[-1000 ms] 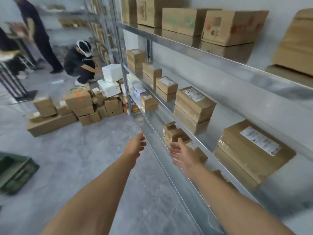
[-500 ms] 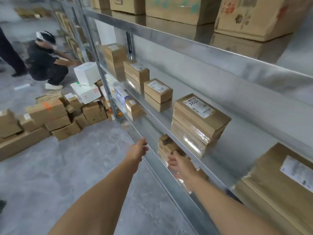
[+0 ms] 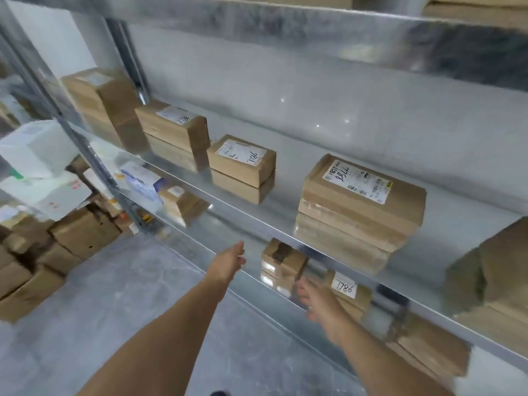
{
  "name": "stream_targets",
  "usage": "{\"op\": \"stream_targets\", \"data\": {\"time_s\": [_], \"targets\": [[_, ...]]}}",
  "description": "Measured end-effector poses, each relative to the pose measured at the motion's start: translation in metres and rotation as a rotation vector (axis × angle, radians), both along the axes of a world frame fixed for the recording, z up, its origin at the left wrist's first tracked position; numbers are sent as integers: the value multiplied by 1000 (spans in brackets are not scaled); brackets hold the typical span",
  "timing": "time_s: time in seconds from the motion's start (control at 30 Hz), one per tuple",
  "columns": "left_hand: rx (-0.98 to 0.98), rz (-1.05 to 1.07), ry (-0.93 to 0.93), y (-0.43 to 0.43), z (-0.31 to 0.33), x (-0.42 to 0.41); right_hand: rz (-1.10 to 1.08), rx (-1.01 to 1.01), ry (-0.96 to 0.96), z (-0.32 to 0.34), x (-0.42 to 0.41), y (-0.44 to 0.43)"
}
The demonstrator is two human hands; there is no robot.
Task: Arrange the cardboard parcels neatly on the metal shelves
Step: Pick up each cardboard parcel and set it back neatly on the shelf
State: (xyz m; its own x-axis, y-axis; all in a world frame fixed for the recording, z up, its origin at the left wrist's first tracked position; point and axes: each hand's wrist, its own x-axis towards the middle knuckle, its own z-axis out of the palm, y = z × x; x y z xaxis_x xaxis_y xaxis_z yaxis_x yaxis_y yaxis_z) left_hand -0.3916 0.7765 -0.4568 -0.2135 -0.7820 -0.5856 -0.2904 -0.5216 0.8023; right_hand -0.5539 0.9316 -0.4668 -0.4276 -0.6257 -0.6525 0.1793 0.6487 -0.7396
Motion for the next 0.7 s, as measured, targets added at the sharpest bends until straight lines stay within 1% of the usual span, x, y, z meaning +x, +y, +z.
{"op": "stream_targets", "data": {"time_s": [0.1, 0.23, 0.33, 0.47, 0.63, 0.7], "targets": [[-2, -14, -28, -33, -24, 16, -121, -32, -21, -21, 12, -14], [7, -88, -44, -49, -78, 14, -218, -46, 58, -63, 23, -20], [-43, -141, -69, -56, -120, 0, -253, -91, 96, -92, 21, -30], [-122, -152, -19, -78, -174, -22, -334, -196, 174, -129, 8, -49], [-165, -108, 174, -99, -237, -50, -513, -347, 209, -193, -18, -71], [-178, -108, 235, -106, -256, -58, -530, -390, 223, -213, -28, -79]]}}
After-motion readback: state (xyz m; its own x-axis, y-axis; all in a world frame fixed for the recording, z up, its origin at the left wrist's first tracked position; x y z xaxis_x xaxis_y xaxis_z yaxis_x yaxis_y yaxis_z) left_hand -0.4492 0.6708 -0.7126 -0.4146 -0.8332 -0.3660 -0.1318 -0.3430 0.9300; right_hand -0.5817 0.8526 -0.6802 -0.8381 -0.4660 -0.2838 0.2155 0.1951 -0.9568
